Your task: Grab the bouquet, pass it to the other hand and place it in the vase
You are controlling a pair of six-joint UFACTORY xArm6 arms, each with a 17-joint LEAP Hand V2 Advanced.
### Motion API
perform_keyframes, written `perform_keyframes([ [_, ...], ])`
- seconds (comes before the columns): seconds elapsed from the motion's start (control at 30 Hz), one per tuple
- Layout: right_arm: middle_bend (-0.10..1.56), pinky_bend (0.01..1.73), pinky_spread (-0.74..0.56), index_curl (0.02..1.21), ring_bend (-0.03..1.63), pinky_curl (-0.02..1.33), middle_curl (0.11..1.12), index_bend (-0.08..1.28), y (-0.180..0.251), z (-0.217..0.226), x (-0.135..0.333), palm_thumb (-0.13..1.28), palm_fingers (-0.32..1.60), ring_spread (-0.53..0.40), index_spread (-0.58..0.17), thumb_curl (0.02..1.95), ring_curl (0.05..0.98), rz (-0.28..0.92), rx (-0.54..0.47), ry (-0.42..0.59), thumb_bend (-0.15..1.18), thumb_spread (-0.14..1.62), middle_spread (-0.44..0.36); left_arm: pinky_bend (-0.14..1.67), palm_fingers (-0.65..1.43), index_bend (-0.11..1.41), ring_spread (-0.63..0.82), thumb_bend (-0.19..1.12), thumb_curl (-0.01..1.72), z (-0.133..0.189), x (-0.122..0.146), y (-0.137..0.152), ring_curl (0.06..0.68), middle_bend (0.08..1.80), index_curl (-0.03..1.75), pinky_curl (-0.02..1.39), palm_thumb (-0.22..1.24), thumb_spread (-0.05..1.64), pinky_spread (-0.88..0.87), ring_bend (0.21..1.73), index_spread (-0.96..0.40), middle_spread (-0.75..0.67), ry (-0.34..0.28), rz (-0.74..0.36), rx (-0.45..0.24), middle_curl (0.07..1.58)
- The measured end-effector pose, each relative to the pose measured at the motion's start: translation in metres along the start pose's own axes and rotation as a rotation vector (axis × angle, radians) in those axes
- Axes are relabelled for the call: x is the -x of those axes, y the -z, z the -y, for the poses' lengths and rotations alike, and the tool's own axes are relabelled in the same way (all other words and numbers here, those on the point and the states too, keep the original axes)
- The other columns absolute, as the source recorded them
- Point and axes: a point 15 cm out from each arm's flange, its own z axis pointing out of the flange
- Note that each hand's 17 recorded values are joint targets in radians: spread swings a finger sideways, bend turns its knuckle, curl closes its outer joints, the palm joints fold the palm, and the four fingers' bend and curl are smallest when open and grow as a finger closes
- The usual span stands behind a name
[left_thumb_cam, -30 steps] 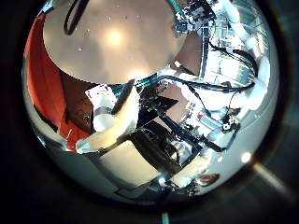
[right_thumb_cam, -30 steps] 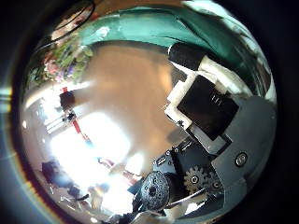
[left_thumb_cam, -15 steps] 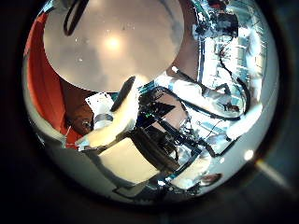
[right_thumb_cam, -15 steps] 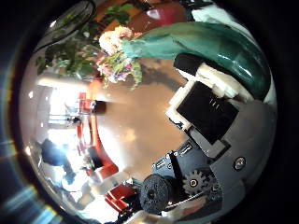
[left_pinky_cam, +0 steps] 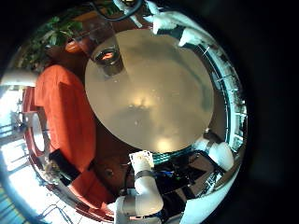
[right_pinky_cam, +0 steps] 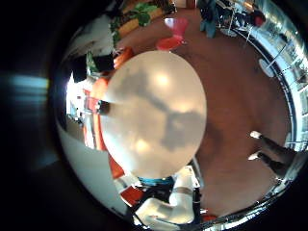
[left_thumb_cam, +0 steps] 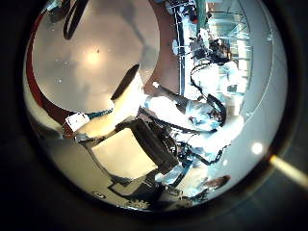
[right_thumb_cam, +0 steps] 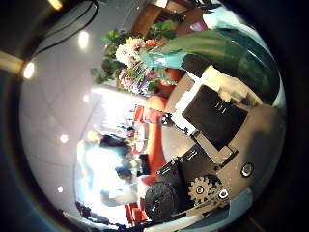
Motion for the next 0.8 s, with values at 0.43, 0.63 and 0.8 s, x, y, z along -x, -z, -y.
perform_keyframes([
  [0.43, 1.37, 1.37, -0.17, 0.90, 1.46, 0.68, 0.83, 1.20, -0.036, -0.038, 0.051, 1.12, 1.13, -0.191, -0.221, 1.08, 0.715, 0.535, 0.141, 0.006, 0.03, 0.85, -0.133, 0.31, 0.34, 0.15, 0.25, -0.03, 0.30, 0.031, -0.059, 0.023, 0.144, 0.29, 0.41, 0.34, 0.15, 1.07, 0.21, 0.66, 0.05, 0.17, -0.063, -0.461, -0.135, 0.42],
  [0.63, 1.37, 1.35, -0.17, 0.89, 1.46, 0.71, 0.82, 1.21, -0.079, -0.070, 0.080, 1.11, 1.13, -0.190, -0.217, 1.12, 0.715, 0.626, 0.281, 0.075, 0.02, 0.86, -0.131, 0.35, 0.24, 0.15, 0.35, -0.03, 0.31, 0.043, -0.085, 0.040, 0.151, 0.25, 0.37, 0.35, 0.16, 1.01, 0.28, 0.68, 0.11, 0.25, -0.100, -0.720, -0.164, 0.40],
  [0.8, 1.38, 1.34, -0.18, 0.88, 1.46, 0.74, 0.81, 1.22, -0.104, -0.093, 0.102, 1.11, 1.13, -0.190, -0.214, 1.15, 0.714, 0.670, 0.386, 0.107, 0.02, 0.86, -0.130, 0.36, 0.16, 0.15, 0.42, -0.03, 0.32, 0.043, -0.104, 0.056, 0.154, 0.23, 0.34, 0.36, 0.18, 0.97, 0.35, 0.68, 0.16, 0.31, -0.154, -0.910, -0.134, 0.39],
])
